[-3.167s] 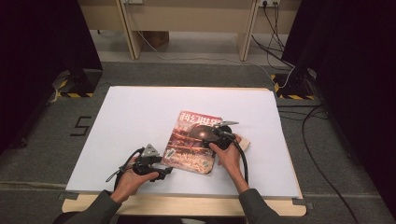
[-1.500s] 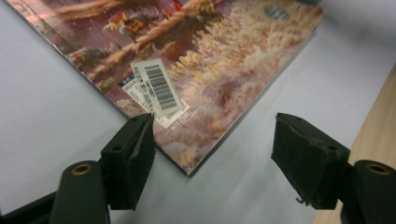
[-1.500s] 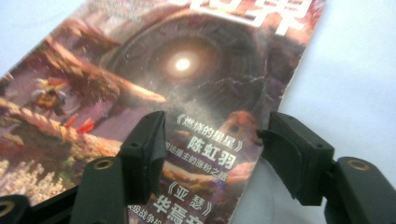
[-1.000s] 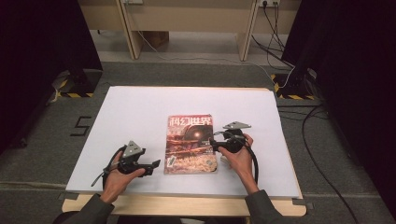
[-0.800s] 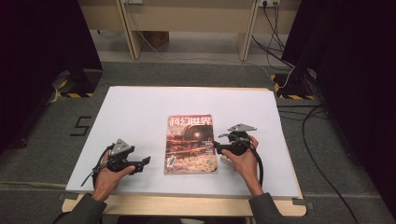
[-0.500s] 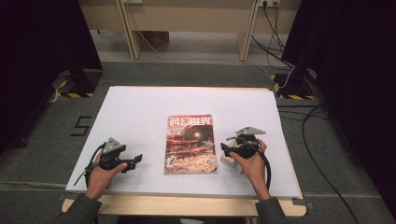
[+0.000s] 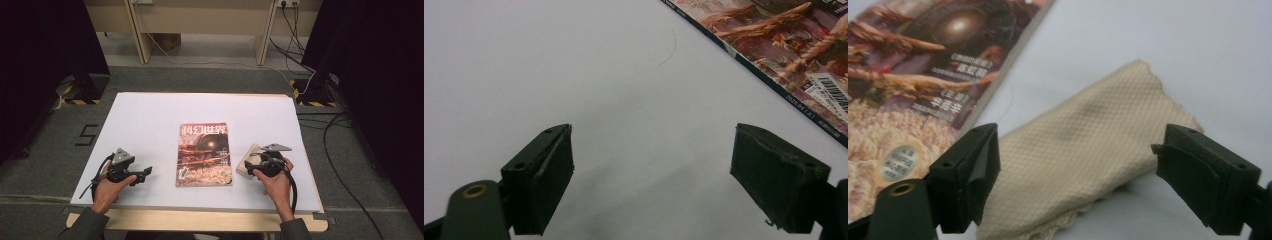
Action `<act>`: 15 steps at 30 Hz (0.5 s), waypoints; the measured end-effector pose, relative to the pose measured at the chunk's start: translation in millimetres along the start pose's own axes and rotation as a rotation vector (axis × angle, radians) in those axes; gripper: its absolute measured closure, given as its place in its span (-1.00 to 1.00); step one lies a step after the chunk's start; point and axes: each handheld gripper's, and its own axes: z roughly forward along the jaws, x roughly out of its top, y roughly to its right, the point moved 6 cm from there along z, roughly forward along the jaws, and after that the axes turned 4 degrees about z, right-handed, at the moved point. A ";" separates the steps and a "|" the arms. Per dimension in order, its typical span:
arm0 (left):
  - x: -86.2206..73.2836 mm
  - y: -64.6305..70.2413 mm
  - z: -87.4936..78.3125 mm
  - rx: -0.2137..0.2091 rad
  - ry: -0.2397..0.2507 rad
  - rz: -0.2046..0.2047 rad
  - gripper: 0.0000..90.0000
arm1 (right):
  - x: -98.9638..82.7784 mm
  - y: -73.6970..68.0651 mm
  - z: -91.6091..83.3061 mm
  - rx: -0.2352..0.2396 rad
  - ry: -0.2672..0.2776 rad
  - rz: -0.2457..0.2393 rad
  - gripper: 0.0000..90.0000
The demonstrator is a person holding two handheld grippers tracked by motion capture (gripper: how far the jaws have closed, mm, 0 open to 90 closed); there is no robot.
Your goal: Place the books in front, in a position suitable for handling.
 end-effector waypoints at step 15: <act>-0.5 4.3 3.7 -0.022 -0.010 0.015 -0.63 | -9.6 4.2 14.3 -0.013 -0.029 0.117 -0.61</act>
